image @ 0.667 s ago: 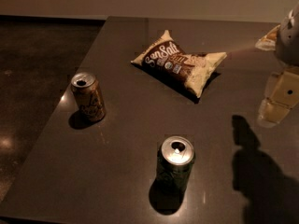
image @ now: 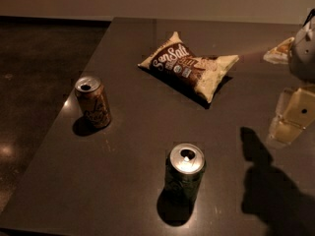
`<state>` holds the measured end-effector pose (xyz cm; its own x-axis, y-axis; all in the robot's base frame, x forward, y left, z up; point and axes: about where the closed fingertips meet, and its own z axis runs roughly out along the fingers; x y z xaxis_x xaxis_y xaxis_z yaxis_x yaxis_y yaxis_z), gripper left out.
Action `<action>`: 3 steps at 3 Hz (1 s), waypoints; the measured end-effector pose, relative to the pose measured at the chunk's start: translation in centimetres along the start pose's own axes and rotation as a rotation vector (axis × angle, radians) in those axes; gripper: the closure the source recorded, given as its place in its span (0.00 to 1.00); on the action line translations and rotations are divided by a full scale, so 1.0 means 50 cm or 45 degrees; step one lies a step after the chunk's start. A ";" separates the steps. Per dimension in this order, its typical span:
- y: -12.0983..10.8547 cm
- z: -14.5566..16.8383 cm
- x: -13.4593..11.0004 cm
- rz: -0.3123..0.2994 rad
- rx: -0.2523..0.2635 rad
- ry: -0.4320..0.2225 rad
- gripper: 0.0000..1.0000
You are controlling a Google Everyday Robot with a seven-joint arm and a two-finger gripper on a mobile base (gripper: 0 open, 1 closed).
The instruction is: Move green can near orange can
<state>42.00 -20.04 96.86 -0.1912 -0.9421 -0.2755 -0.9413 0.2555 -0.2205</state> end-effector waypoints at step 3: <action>0.222 0.104 -0.135 -0.173 -0.235 -0.432 0.00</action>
Offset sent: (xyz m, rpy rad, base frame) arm -0.0927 0.1089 -0.0593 0.3926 0.0606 0.2951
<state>34.31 -9.70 91.41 0.0116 -0.8317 -0.5551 -0.9917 0.0614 -0.1127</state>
